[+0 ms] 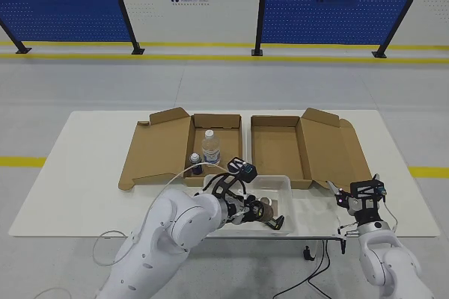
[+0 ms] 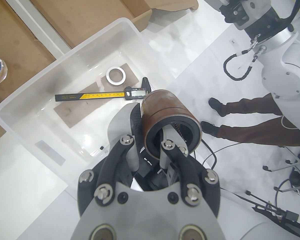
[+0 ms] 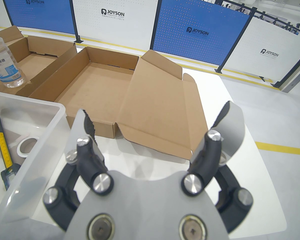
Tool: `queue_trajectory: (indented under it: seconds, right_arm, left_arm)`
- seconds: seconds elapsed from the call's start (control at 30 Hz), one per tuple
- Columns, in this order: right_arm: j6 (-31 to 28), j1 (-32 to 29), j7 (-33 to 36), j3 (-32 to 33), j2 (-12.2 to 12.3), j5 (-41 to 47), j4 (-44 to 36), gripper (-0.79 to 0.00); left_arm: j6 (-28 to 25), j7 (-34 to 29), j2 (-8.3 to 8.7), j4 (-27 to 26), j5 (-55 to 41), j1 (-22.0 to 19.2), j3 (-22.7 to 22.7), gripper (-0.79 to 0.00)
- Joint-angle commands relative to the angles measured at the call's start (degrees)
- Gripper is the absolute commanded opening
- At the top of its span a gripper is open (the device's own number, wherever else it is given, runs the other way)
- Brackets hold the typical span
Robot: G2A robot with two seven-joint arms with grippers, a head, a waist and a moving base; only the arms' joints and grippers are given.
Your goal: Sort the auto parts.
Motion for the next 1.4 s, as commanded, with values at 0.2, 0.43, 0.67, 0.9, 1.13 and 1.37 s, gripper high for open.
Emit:
queue_trajectory:
  seconds: [0.2, 0.43, 0.67, 0.9, 1.13, 1.37]
  right_arm:
    - [0.0, 0.0, 0.0, 0.0, 0.0, 0.0, 0.0, 0.0]
    - [0.0, 0.0, 0.0, 0.0, 0.0, 0.0, 0.0, 0.0]
    - [0.0, 0.0, 0.0, 0.0, 0.0, 0.0, 0.0, 0.0]
    - [0.0, 0.0, 0.0, 0.0, 0.0, 0.0, 0.0, 0.0]
    - [0.0, 0.0, 0.0, 0.0, 0.0, 0.0, 0.0, 0.0]
    - [0.0, 0.0, 0.0, 0.0, 0.0, 0.0, 0.0, 0.0]
  left_arm:
    - [-0.12, 3.82, 0.04, 4.3, 1.35, -2.74, -0.53, -0.785]
    - [0.04, 6.68, -0.57, 11.15, 1.94, -9.15, 0.19, -0.785]
    - [1.21, 10.57, -1.63, 22.34, 2.74, -17.0, 1.51, -0.785]
    - [3.2, 13.82, -3.05, 36.21, 5.49, -23.24, 4.78, -0.785]
    - [3.91, 14.87, -4.92, 46.95, 6.78, -27.67, 8.95, -0.785]
    - [3.76, 15.21, -7.04, 54.4, 5.78, -30.01, 12.77, -0.785]
